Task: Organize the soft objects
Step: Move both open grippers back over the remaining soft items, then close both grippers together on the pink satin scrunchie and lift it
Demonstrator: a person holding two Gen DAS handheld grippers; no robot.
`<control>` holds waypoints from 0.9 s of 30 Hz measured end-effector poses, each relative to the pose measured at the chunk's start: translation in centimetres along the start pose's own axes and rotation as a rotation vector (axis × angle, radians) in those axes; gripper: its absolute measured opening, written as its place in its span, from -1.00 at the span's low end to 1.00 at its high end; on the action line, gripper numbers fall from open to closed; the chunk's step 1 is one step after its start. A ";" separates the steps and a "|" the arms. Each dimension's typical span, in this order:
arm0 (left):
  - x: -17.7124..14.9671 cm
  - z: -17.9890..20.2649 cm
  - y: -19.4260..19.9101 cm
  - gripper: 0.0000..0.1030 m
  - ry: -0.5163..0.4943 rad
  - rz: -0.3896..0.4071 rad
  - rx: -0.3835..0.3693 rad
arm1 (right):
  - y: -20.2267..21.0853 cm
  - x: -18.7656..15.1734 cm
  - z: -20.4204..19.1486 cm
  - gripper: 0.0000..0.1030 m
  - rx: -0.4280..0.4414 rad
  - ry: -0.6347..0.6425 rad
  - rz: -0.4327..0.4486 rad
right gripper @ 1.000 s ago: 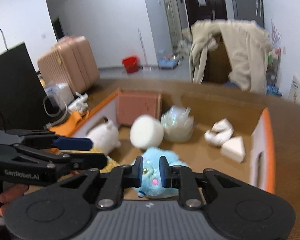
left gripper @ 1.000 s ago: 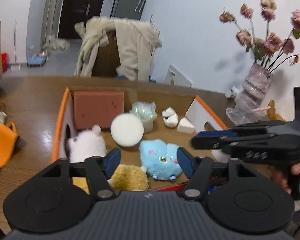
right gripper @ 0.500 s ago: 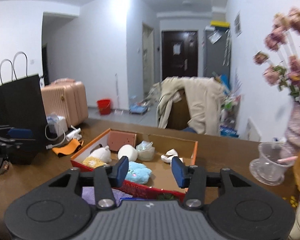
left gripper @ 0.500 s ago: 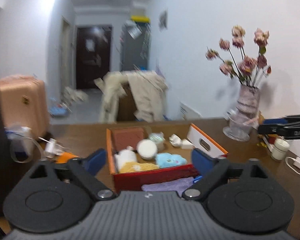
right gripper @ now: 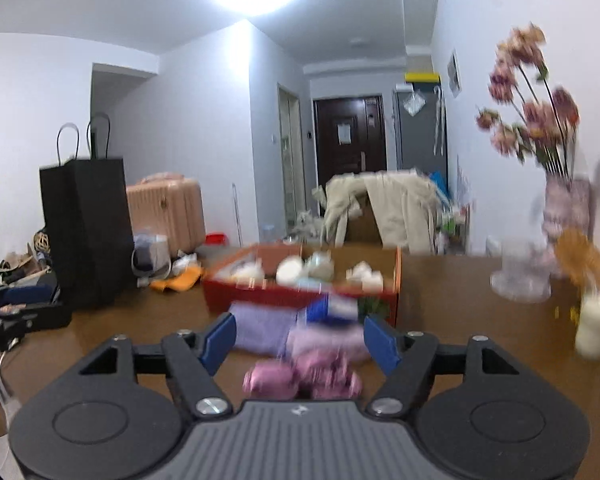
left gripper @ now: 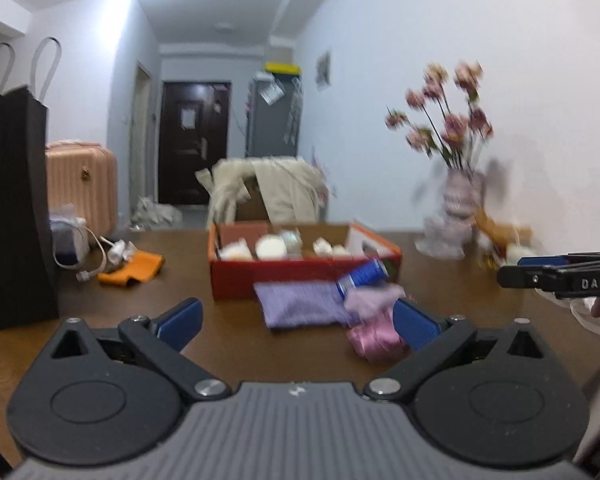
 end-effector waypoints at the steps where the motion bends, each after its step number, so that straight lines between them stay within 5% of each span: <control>1: 0.0 0.1 -0.3 1.00 -0.011 -0.007 0.003 | 0.2 -0.7 0.1 0.36 -0.001 -0.011 -0.011; 10: -0.2 0.1 -3.8 1.00 0.036 -0.043 -0.044 | -1.8 -2.3 2.0 0.36 -0.035 -0.078 -0.065; 20: -1.6 3.1 -14.5 0.99 0.043 -0.206 -0.210 | -9.0 -2.7 4.0 0.18 -0.049 -0.120 -0.167; 27: -3.5 1.6 -19.9 0.37 0.106 -0.291 -0.167 | -16.7 -1.7 2.7 -0.09 0.000 -0.047 -0.243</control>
Point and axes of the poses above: each gripper's, at about its wrist camera, not at the fingertips, and y roughly against the way its jaws point, z to its right, x to its top, the point moved 1 cm from there along -y, roughly the way its jaws point, and after that the axes turned 12 degrees about -x, right-handed, at the moved point
